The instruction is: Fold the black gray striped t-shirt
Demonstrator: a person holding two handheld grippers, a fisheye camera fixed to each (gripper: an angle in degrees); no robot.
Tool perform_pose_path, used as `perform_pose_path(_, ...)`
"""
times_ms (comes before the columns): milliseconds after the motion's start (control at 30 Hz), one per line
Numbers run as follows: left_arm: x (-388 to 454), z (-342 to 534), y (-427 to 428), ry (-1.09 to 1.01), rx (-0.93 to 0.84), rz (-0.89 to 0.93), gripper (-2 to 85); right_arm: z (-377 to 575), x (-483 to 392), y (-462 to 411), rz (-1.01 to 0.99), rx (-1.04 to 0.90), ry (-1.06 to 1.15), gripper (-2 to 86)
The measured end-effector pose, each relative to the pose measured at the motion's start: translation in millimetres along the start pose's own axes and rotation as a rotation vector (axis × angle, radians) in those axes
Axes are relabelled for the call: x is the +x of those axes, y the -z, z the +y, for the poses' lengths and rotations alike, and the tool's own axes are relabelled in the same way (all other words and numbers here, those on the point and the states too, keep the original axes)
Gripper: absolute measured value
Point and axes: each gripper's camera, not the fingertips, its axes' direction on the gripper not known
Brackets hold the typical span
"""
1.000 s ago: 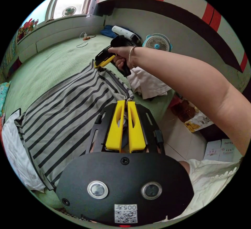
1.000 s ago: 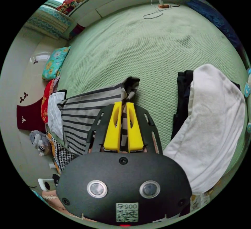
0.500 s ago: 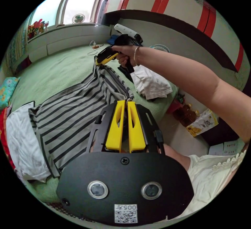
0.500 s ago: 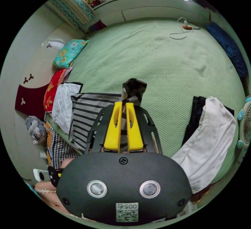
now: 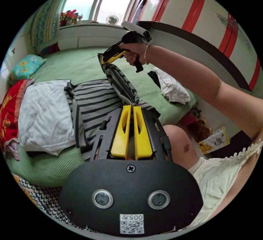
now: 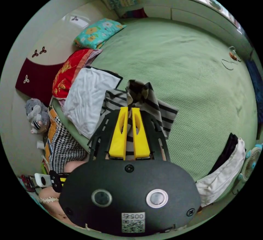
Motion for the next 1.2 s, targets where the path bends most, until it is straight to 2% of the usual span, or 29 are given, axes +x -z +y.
perform_pose_path(267, -89, 40, 29, 0.16, -0.049, -0.053, 0.3, -45, -144, -98, 0.072, -0.123, 0.06, -1.0)
perform_pose_path(500, -152, 65, 30, 0.294, -0.104, -0.058, 0.1, -59, -202, -146, 0.186, -0.163, -0.026, 0.3)
perform_pose_path(567, -165, 70, 32, 0.328, -0.113, -0.025, 0.5, -64, -218, -148, 0.189, -0.195, -0.014, 3.8)
perform_pose_path(700, -178, 73, 57, 0.318, -0.071, -0.136, 1.3, -69, -248, -131, 0.165, -0.231, 0.097, 8.2)
perform_pose_path(800, -186, 76, 71, 0.341, -0.024, -0.267, 0.4, -56, -271, -88, 0.032, -0.138, 0.205, 10.1)
perform_pose_path(867, -191, 74, 67, 0.338, -0.013, -0.277, 0.0, -32, -282, -47, -0.026, -0.044, 0.287, 10.4)
perform_pose_path(1033, -181, 50, 33, 0.275, -0.032, -0.247, 2.2, 55, -284, 5, 0.077, 0.071, 0.421, 8.5)
perform_pose_path(1200, -156, 18, -9, 0.192, -0.057, -0.211, 5.9, 149, -266, 2, 0.191, 0.015, 0.4, 8.0)
